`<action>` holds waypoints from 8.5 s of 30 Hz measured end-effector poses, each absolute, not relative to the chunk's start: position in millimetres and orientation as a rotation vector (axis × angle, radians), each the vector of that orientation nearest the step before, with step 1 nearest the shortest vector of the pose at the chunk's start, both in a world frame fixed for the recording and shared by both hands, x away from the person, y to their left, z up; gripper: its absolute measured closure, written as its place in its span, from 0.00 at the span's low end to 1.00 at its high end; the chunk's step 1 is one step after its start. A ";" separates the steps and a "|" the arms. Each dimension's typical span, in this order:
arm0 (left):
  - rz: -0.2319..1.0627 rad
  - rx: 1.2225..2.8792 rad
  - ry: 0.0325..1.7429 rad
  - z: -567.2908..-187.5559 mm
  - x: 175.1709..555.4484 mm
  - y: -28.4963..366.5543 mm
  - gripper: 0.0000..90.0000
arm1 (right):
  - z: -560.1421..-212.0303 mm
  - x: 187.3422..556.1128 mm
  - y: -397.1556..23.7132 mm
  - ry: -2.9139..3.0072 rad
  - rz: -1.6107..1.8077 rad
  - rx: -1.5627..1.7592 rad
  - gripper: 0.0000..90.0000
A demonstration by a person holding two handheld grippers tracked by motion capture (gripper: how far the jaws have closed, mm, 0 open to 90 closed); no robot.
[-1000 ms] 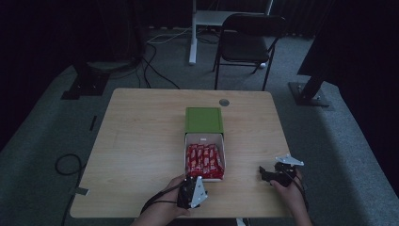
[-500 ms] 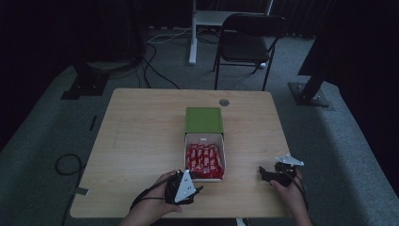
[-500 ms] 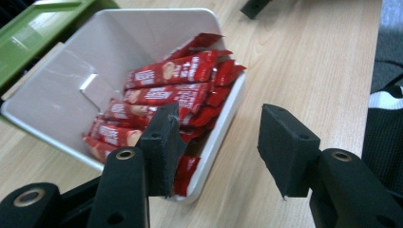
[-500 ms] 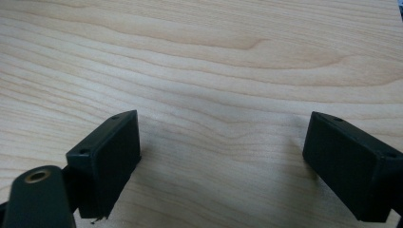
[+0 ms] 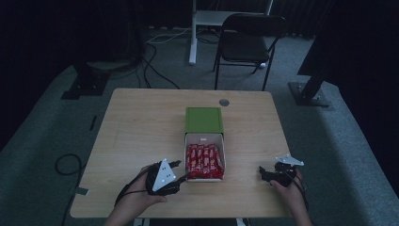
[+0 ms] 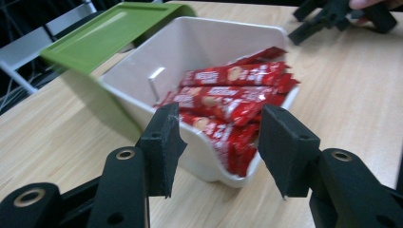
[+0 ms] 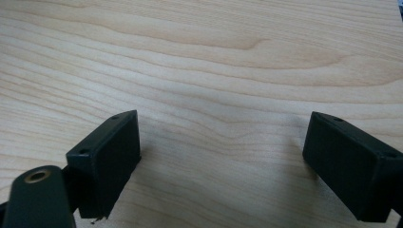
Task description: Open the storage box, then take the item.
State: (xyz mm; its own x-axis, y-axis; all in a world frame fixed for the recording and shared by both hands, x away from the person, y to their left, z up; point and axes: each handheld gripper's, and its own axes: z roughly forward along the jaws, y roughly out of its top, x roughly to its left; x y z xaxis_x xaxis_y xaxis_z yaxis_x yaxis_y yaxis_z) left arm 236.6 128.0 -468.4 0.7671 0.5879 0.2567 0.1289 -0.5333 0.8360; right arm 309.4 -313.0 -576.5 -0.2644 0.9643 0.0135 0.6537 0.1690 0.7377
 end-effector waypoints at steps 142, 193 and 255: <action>0.692 1.872 1.632 -568.9 274.5 291.8 0.02 | -543.4 307.2 -293.6 1.962 0.964 1.531 0.16; 0.691 1.870 1.633 -568.9 274.6 291.7 0.02 | -453.2 298.1 -207.3 2.004 1.230 1.270 0.19; 0.690 1.870 1.633 -568.9 274.6 291.7 0.02 | -499.4 290.1 -85.8 2.266 1.212 1.273 0.67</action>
